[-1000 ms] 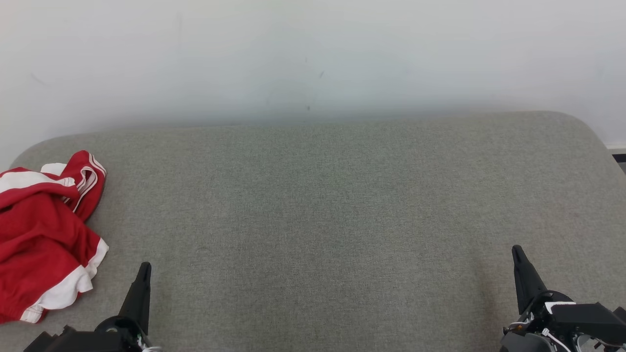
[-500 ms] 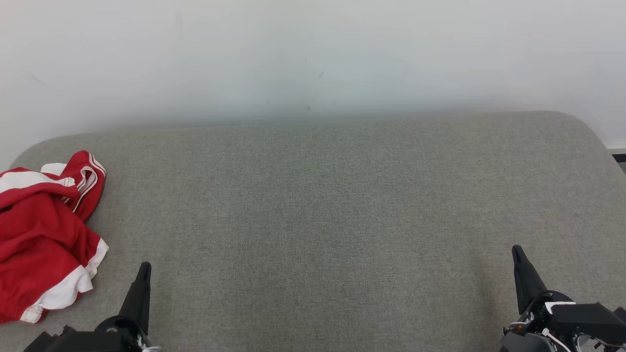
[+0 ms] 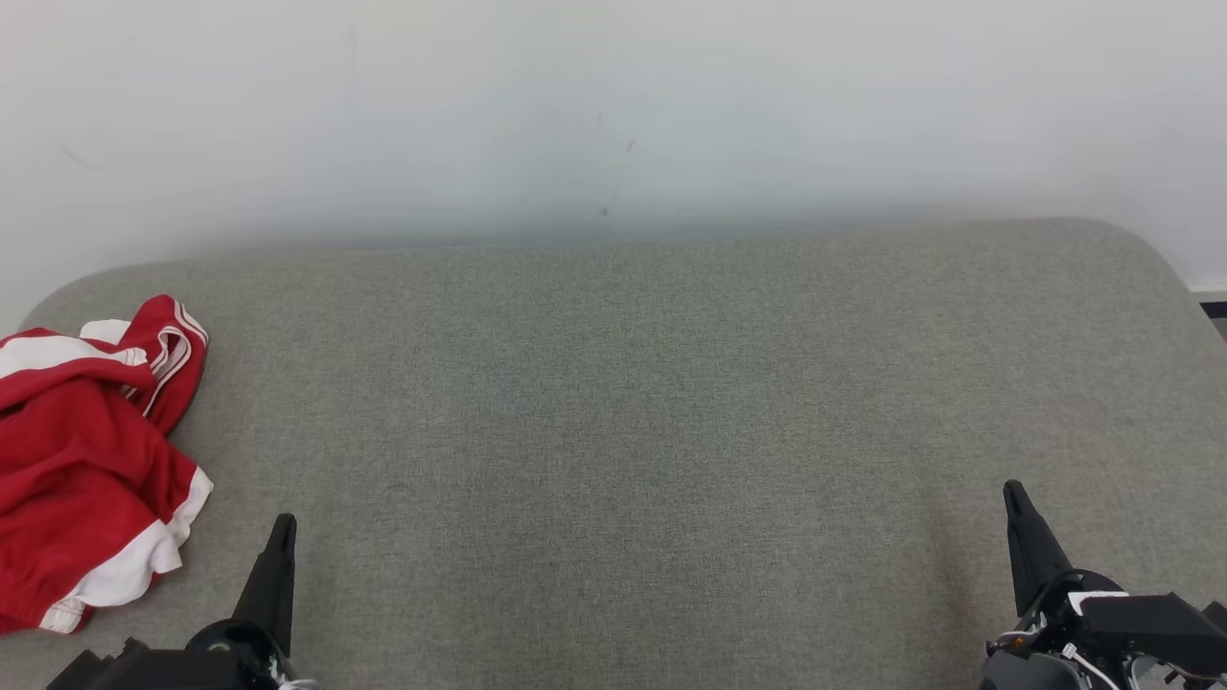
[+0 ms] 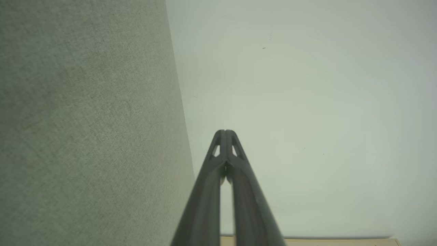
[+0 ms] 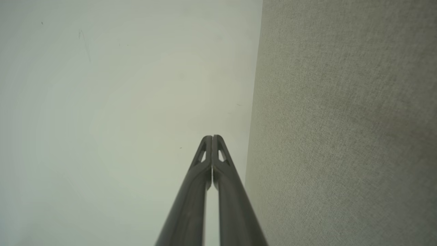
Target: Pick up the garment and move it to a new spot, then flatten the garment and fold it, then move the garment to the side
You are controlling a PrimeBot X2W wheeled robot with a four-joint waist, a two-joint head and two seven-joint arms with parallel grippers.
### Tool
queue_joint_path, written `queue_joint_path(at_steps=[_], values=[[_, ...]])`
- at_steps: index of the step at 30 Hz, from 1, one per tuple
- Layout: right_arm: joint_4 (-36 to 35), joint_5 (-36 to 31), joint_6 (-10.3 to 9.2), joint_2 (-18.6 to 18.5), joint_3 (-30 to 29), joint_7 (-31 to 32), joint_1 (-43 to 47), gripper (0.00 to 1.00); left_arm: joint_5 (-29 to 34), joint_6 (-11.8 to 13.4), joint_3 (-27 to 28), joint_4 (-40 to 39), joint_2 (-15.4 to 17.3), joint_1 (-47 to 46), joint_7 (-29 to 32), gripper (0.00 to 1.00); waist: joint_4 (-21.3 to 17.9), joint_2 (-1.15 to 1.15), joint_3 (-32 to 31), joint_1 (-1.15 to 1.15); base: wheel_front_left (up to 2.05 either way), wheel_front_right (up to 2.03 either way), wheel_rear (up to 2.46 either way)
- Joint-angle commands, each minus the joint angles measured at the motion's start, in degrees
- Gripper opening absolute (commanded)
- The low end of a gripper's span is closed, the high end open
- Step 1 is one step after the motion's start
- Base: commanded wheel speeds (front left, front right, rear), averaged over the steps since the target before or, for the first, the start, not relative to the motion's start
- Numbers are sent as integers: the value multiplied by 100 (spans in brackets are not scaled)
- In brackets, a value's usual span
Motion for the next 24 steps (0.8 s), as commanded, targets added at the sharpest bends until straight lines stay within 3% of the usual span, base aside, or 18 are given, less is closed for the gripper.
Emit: queue_joint_path(at_steps=[1,14,15,16,17,24], values=[[-11,9,-13,11,-7,6,-39,0,-25,-6,17,-17,33,-60,14,0,0,0,0,0,0,0,0],[-11,9,-13,11,-7,6,-39,0,-25,-6,17,-17,34,-60,14,0,0,0,0,0,0,0,0],[0,0,0,0,0,-1,0,100,0,0,0,0,0,0,0,100,0,0,0,0,0,0,0],[20,0,0,2,3,-7,12,0,3,0,-5,20,-5,8,-4,0,0,0,0,0,0,0,0],[77,0,0,9,6,-4,51,100,2,1,-11,78,-21,53,-2,100,0,0,0,0,0,0,0],[121,-38,0,12,106,-150,98,100,42,1,-132,165,-32,94,-139,100,-5,0,-18,0,0,0,0]])
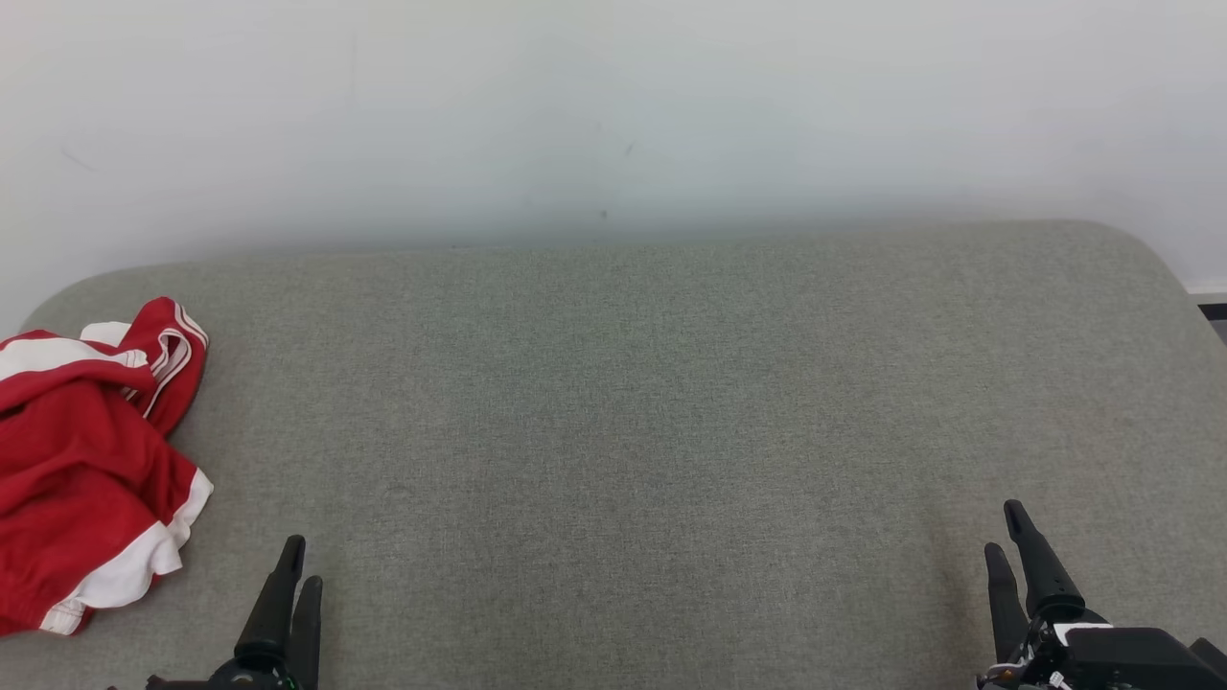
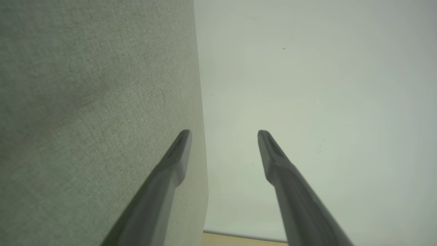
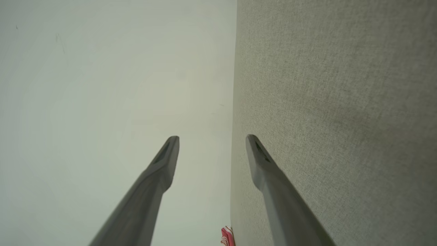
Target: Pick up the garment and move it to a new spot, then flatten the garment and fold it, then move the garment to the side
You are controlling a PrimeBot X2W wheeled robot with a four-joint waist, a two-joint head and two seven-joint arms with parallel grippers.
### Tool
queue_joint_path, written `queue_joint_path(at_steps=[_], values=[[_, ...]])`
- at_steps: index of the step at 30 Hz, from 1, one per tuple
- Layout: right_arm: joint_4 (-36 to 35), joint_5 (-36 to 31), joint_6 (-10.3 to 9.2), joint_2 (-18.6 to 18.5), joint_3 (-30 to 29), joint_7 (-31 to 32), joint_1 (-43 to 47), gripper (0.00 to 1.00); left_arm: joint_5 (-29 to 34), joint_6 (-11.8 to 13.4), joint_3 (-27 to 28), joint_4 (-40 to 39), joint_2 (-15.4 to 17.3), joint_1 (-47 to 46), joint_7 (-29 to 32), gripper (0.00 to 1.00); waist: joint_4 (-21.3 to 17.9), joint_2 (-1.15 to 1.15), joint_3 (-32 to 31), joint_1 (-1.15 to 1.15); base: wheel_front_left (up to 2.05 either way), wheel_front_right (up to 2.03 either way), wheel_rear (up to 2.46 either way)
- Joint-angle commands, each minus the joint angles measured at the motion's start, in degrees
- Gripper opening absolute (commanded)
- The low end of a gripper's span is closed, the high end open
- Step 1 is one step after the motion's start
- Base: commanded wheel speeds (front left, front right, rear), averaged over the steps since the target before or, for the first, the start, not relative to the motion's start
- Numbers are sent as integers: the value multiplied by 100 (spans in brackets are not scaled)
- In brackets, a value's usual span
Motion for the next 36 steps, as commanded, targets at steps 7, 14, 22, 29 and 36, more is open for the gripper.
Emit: queue_joint_path(at_steps=[7,14,22,29,36], values=[[-76,-345,-1,-11,95,-232,-131,100,258,17,-158,-28,27,-149,-228,100,-2,0,-28,0,0,0,0],[-2,-1149,-2,-12,139,-414,-162,100,883,63,-161,-31,32,-153,-411,100,3,0,-60,0,0,0,0],[61,-2440,-3,-14,228,-606,-180,100,1972,191,-301,-138,37,-88,-605,100,2,0,-93,0,0,0,0],[45,-3489,-3,-15,252,-654,-179,100,2879,330,-450,-236,42,-46,-758,100,-1,0,-113,0,0,0,0],[-32,-4360,-4,-16,285,-633,-155,100,3739,443,-564,-237,47,-45,-903,100,-3,0,-118,0,0,0,0]])
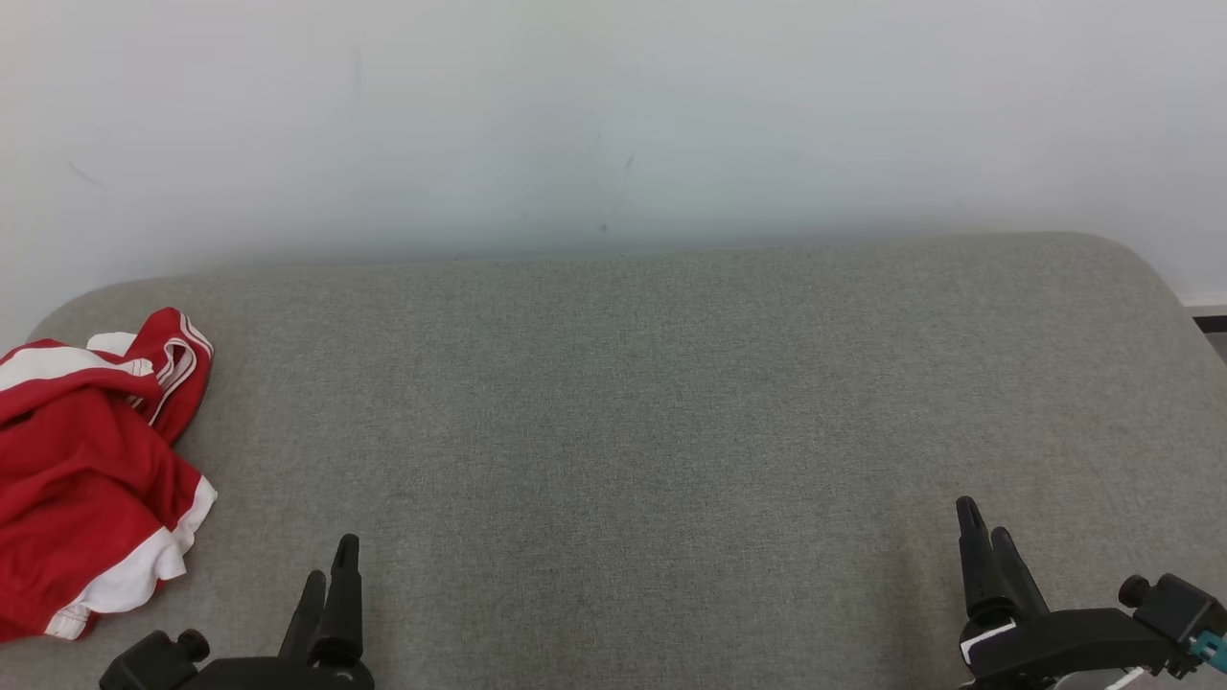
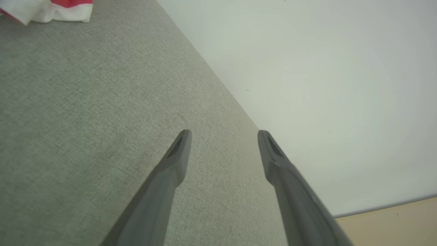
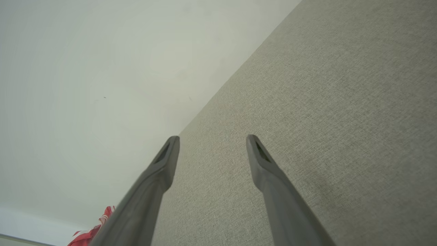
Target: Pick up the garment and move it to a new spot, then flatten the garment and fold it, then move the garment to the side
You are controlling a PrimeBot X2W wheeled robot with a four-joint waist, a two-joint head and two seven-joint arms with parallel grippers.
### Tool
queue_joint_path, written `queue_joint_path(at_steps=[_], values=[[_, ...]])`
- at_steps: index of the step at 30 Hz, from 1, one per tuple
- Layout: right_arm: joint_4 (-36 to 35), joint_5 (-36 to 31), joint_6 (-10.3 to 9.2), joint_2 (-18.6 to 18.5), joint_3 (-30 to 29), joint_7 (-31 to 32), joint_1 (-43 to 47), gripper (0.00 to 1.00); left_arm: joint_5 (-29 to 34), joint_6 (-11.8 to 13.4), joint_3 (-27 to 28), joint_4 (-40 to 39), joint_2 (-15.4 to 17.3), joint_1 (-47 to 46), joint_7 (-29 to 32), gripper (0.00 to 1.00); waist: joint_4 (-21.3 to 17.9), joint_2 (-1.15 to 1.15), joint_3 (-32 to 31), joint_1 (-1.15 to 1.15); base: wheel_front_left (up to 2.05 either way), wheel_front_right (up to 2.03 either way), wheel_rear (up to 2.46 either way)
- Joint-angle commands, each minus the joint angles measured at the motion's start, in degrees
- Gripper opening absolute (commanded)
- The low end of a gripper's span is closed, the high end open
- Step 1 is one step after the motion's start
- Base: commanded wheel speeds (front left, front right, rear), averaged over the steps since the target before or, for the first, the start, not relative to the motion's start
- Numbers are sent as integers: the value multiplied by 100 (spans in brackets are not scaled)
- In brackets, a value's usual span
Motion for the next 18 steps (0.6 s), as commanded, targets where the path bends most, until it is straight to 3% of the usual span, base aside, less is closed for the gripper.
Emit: queue_joint_path(at_steps=[1,18], values=[[-93,-387,-4,-17,13,-15,-93,100,370,48,-40,-58,33,-54,-78,100,2,0,1,0,0,0,0],[-198,-1931,-5,-20,148,-142,-36,100,1906,230,-201,-1,72,-74,-372,100,-2,0,-26,0,0,0,0]])
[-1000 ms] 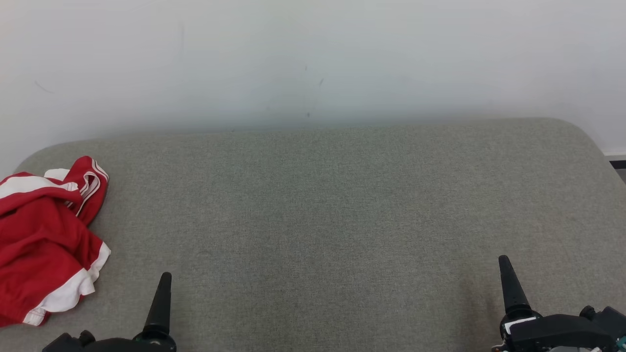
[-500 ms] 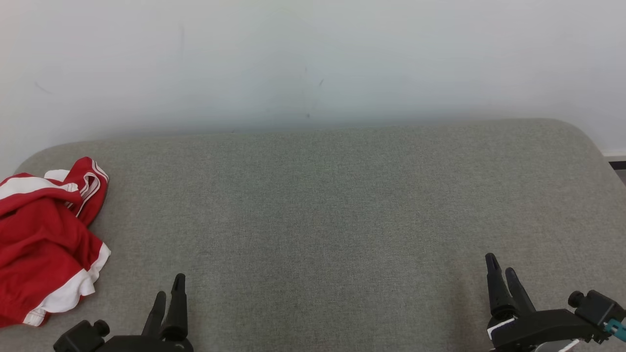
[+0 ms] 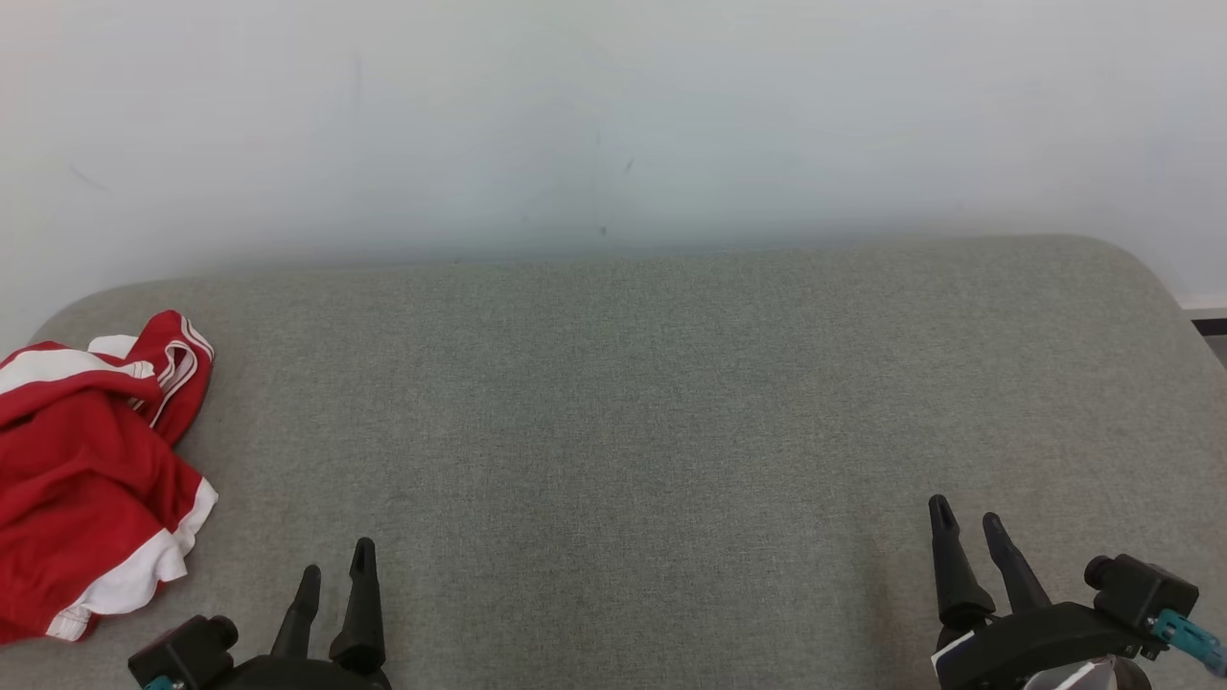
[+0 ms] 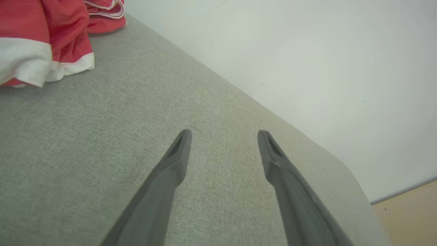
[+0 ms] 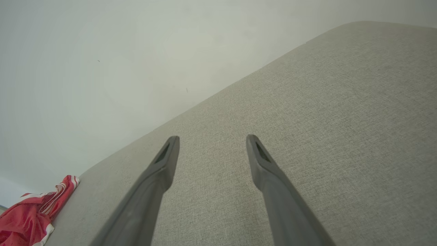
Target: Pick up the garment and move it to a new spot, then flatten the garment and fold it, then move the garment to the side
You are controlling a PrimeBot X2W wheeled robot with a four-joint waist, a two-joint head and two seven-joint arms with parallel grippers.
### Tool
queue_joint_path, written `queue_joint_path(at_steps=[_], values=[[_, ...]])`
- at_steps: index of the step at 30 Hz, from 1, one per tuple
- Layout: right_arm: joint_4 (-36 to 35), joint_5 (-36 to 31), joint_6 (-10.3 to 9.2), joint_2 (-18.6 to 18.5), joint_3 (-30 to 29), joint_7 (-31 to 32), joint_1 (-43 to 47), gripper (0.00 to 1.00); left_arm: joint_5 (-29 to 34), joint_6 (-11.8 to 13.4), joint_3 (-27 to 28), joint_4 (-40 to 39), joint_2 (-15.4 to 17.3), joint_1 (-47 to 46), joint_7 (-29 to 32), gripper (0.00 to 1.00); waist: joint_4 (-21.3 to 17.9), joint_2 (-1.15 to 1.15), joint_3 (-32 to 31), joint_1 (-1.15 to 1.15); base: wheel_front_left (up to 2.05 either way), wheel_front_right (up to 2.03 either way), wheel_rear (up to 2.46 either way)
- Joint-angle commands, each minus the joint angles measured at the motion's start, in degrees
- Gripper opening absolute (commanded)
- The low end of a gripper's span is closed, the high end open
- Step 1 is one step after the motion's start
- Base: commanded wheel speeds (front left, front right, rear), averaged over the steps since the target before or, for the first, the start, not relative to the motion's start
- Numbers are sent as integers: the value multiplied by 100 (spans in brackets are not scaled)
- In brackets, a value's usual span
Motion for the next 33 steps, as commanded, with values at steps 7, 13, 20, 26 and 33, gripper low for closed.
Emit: queue_joint_path(at_steps=[7,13,20,26,33], values=[[-58,-613,-6,-19,65,-80,-36,100,656,49,-62,-58,60,-74,-166,100,9,0,-18,0,0,0,0],[-39,-1032,-7,-19,74,-83,-20,100,1091,85,-133,-65,74,-83,-258,100,29,0,-39,0,0,0,0],[-3,-1392,-7,-20,84,-152,21,100,1567,140,-170,-78,90,-62,-368,100,62,0,-81,0,0,0,0],[38,-1683,-8,-20,93,-175,50,100,1890,182,-184,-69,94,-34,-459,100,72,0,-109,0,0,0,0],[68,-1982,-9,-20,108,-190,67,100,2116,193,-182,-20,85,0,-532,100,65,0,-123,0,0,0,0]])
